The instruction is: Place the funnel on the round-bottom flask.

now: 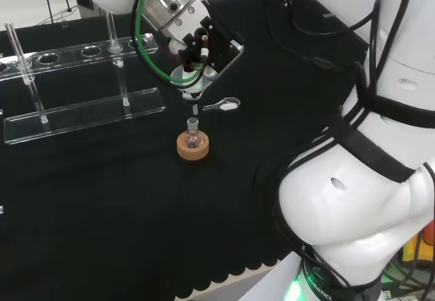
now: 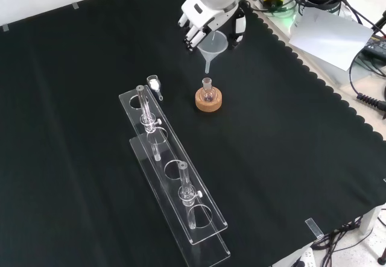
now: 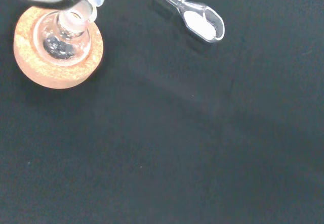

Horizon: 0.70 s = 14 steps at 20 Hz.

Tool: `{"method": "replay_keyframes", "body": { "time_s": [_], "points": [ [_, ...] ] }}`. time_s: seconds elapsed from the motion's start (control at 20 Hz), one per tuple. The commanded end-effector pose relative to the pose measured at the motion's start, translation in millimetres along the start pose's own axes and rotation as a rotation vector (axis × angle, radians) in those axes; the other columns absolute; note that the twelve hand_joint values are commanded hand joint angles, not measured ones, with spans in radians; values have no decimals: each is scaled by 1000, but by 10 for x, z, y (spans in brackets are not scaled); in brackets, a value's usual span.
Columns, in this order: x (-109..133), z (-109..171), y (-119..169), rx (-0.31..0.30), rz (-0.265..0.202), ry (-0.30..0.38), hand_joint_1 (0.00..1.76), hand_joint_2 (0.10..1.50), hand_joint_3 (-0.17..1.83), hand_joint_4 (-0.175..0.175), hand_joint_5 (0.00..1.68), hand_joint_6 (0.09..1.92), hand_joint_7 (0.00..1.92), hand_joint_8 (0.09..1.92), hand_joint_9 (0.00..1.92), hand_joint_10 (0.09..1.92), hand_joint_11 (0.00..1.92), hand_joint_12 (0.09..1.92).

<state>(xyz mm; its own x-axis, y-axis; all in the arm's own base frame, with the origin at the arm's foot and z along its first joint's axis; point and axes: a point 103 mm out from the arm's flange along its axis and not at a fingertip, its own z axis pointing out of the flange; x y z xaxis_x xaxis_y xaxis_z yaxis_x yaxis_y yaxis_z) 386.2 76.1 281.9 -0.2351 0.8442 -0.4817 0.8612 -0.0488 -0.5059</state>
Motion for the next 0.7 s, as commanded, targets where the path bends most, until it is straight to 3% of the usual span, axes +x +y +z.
{"method": "replay_keyframes", "body": {
  "time_s": [0.05, 0.7],
  "points": [
    [109, 7, 92, 6, -15, -19, 835, 722, 697, -20, 618, 812, 714, 663, 1106, 437, 632, 1245],
    [130, 34, 162, 15, -21, -20, 835, 724, 699, -19, 621, 819, 713, 664, 1108, 441, 632, 1245]
  ]
}}
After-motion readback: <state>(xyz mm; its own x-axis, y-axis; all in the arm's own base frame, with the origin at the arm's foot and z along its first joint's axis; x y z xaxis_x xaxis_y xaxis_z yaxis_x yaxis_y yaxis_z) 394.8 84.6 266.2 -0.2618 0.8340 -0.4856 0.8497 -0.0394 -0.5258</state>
